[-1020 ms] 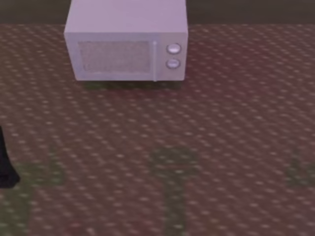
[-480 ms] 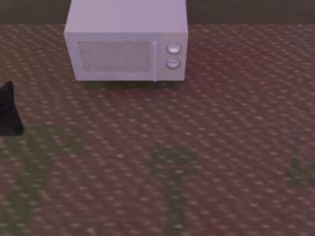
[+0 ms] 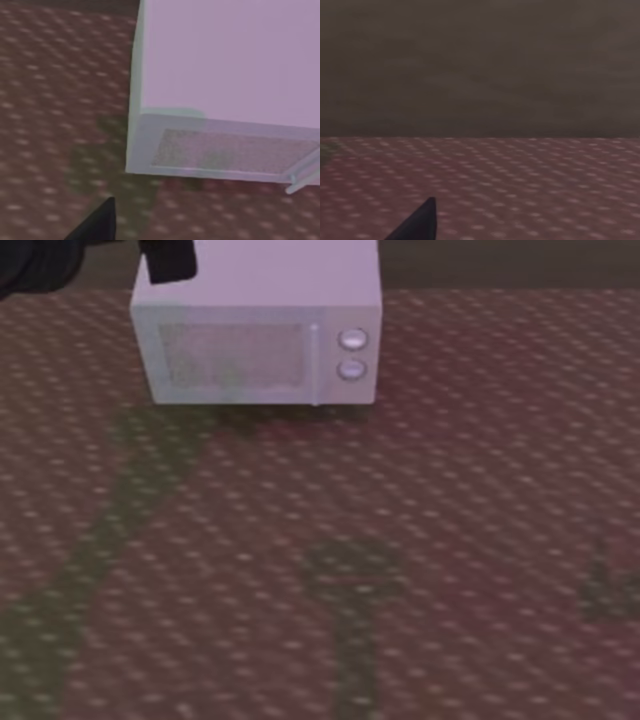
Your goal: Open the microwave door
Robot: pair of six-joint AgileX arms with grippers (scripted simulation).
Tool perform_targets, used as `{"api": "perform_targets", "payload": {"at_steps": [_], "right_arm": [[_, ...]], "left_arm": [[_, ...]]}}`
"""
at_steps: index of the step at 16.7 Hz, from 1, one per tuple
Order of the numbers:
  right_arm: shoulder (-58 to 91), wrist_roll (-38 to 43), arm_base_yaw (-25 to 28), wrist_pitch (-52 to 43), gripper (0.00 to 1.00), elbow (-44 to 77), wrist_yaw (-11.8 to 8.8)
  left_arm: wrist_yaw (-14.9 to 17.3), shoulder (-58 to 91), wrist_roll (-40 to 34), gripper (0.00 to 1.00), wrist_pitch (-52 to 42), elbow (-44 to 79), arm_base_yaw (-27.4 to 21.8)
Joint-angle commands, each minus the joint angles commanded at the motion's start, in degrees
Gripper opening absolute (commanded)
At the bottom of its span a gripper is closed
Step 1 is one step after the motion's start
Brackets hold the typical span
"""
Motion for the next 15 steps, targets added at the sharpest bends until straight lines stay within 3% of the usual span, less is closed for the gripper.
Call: {"api": "perform_targets", "payload": {"at_steps": [8, 15], "right_arm": [[0.0, 0.0, 0.0, 0.0, 1.0, 0.0, 0.0], [0.0, 0.0, 0.0, 0.0, 1.0, 0.0, 0.0]], "left_arm": [[-5.09, 35.45, -9.65, 1.0, -18.88, 35.53, -10.59], [-6.52, 45.64, -12.19, 1.0, -24.56, 45.09, -13.55]]}}
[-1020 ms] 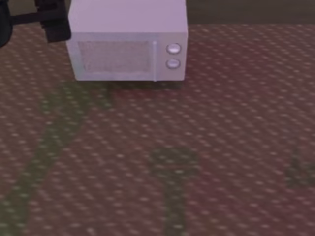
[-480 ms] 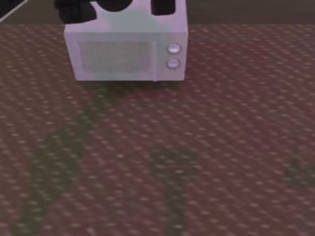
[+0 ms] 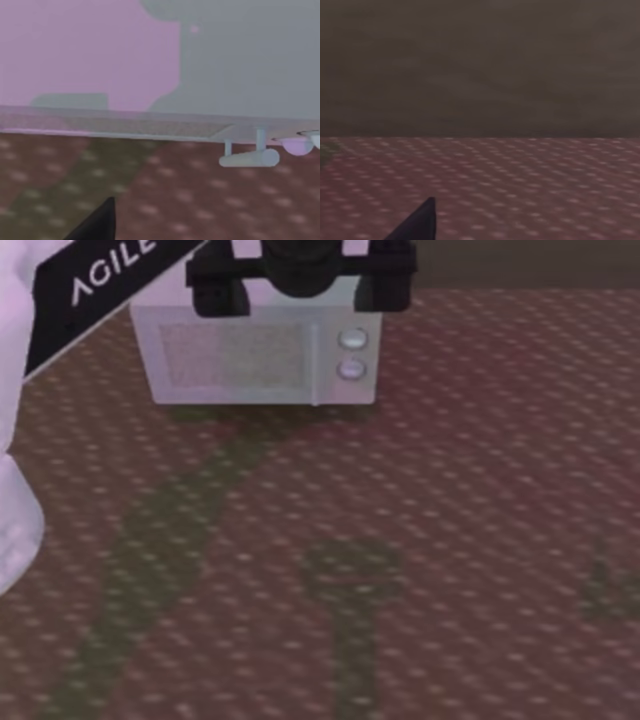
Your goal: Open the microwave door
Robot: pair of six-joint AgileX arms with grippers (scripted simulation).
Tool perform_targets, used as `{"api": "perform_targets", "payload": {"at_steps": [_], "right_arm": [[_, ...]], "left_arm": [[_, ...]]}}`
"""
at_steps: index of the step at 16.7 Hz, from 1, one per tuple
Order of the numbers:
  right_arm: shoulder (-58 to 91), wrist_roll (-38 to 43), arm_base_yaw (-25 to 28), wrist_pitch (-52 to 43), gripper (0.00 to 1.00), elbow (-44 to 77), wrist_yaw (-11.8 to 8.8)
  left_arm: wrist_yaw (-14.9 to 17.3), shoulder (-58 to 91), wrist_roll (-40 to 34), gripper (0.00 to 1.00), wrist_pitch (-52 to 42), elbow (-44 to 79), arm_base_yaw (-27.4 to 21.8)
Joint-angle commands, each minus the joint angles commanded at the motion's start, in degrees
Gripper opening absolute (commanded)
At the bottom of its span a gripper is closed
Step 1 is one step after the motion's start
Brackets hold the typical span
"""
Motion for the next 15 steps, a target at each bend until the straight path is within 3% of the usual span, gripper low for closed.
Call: {"api": "perform_targets", "payload": {"at_steps": [5, 11, 15], "right_arm": [[0.0, 0.0, 0.0, 0.0, 1.0, 0.0, 0.0], [0.0, 0.0, 0.0, 0.0, 1.0, 0.0, 0.0], [0.0, 0.0, 0.0, 0.0, 1.0, 0.0, 0.0]], "left_arm": [[0.21, 0.51, 0.43, 1.0, 1.12, -0.65, 0.48], [1.29, 6.07, 2.72, 1.0, 11.86, -4.78, 2.81], [1.39, 6.6, 2.91, 1.0, 12.54, -5.09, 3.01]]}}
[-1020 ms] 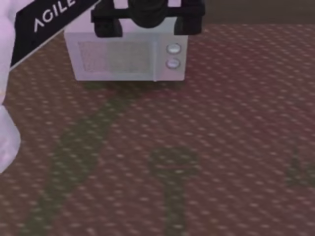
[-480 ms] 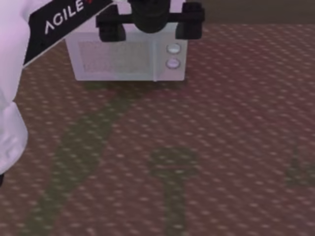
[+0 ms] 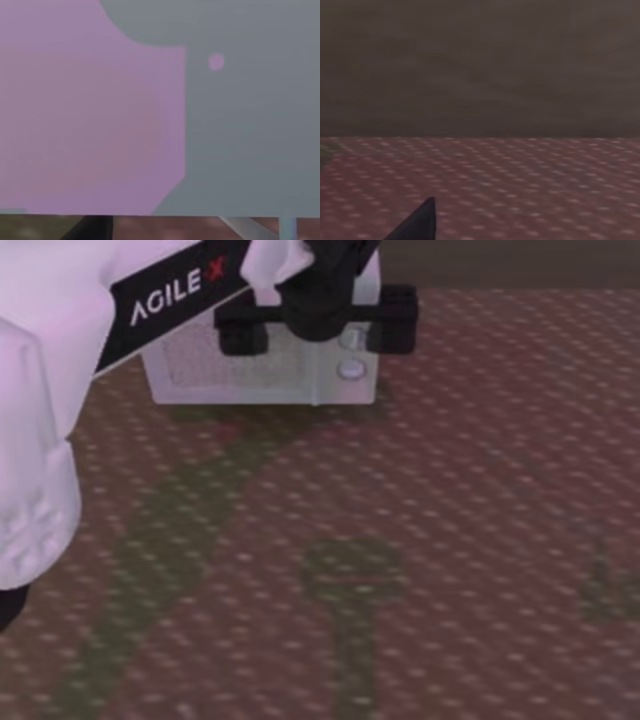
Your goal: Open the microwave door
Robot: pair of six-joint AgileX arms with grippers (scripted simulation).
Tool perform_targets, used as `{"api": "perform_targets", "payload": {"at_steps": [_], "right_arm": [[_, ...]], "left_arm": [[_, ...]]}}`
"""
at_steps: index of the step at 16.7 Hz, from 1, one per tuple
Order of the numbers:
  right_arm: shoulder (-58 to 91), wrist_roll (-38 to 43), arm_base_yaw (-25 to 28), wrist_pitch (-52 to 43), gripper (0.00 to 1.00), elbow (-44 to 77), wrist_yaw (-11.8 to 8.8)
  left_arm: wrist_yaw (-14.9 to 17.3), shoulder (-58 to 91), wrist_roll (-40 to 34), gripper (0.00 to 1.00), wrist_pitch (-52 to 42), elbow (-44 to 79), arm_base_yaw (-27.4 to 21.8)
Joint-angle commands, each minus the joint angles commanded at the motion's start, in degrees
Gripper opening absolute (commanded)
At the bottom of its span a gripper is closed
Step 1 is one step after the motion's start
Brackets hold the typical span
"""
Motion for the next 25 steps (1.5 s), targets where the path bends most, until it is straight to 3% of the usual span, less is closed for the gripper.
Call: {"api": "perform_targets", "payload": {"at_steps": [13, 25], "right_arm": [[0.0, 0.0, 0.0, 0.0, 1.0, 0.0, 0.0], [0.0, 0.0, 0.0, 0.0, 1.0, 0.0, 0.0]], "left_arm": [[0.0, 0.0, 0.0, 0.02, 0.0, 0.0, 0.0], [0.82, -1.54, -0.79, 0.0, 1.06, -3.03, -1.85]]}}
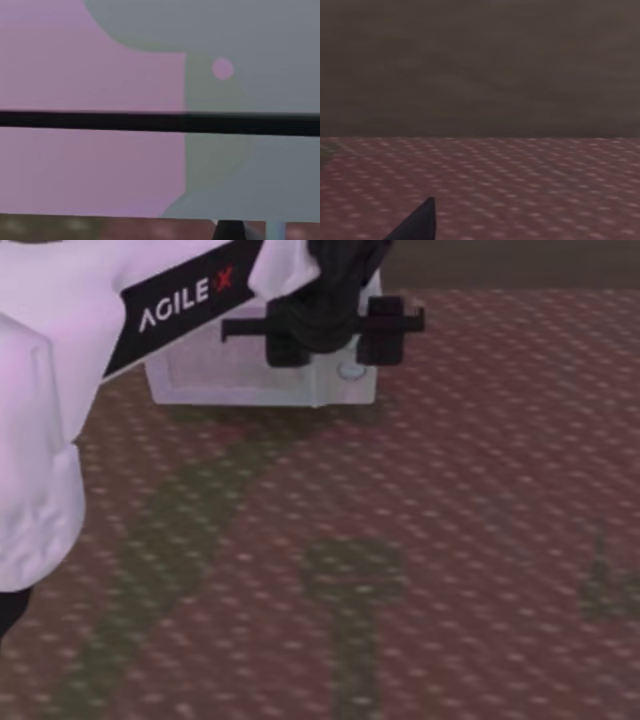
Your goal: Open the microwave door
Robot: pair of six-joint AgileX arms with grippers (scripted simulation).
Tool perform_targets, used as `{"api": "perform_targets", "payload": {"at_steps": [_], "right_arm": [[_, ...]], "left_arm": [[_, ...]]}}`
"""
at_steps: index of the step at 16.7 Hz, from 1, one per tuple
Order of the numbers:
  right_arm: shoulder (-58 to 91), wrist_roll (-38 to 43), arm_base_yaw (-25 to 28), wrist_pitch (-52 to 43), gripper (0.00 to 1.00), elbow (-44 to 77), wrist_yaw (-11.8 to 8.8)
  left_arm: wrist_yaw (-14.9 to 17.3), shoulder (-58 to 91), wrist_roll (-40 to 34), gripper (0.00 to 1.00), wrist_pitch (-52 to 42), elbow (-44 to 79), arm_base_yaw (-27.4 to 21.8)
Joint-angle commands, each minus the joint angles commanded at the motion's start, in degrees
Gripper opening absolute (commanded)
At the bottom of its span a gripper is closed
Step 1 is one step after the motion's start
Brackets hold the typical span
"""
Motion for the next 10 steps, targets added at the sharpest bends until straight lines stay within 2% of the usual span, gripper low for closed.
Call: {"api": "perform_targets", "payload": {"at_steps": [5, 10], "right_arm": [[0.0, 0.0, 0.0, 0.0, 1.0, 0.0, 0.0], [0.0, 0.0, 0.0, 0.0, 1.0, 0.0, 0.0]], "left_arm": [[-1.43, -3.79, -0.77, 0.0, 1.8, -6.32, 0.0], [-1.71, -4.65, -1.0, 0.0, 2.3, -7.05, 0.01]]}}
